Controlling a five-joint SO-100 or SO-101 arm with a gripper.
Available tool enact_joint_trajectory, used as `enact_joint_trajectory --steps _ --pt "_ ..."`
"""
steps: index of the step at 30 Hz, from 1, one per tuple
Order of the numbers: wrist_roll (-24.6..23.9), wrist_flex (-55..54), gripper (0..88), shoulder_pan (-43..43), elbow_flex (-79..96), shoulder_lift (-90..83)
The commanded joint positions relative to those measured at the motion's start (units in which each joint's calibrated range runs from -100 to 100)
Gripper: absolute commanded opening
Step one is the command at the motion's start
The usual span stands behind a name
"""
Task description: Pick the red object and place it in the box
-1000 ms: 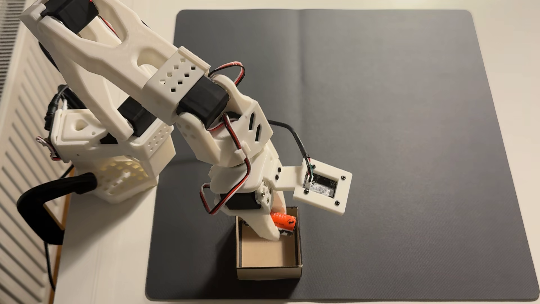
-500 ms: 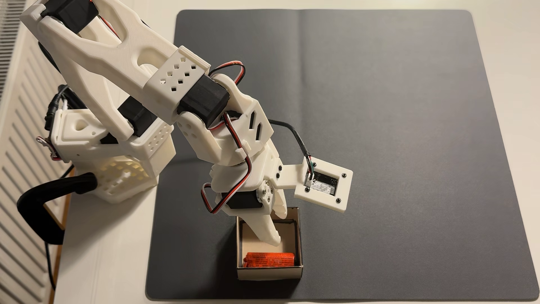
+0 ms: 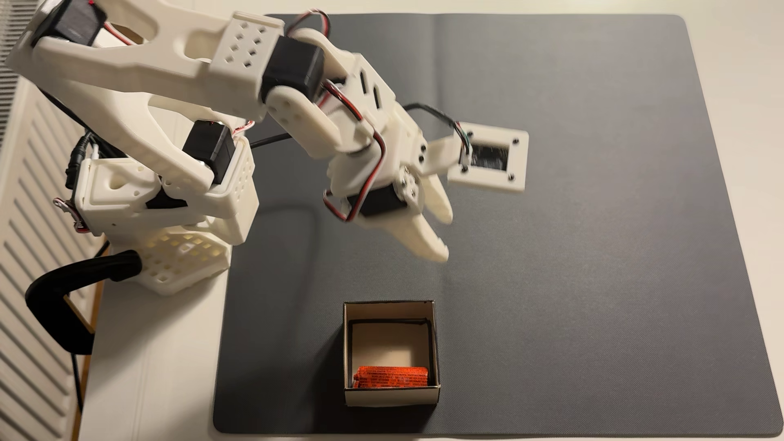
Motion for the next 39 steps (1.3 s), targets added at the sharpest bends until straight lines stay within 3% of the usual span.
enact_joint_trajectory --steps 1,12,17,39 --pt "-1.5 0.3 15.1 -4.0 2.3 -6.4" --pt "-3.7 0.3 14.3 -8.8 19.8 -24.6" --pt "-3.4 2.4 0.4 -8.5 25.5 -31.4" --pt "-3.4 12.9 0.7 -10.1 43.6 -50.1"
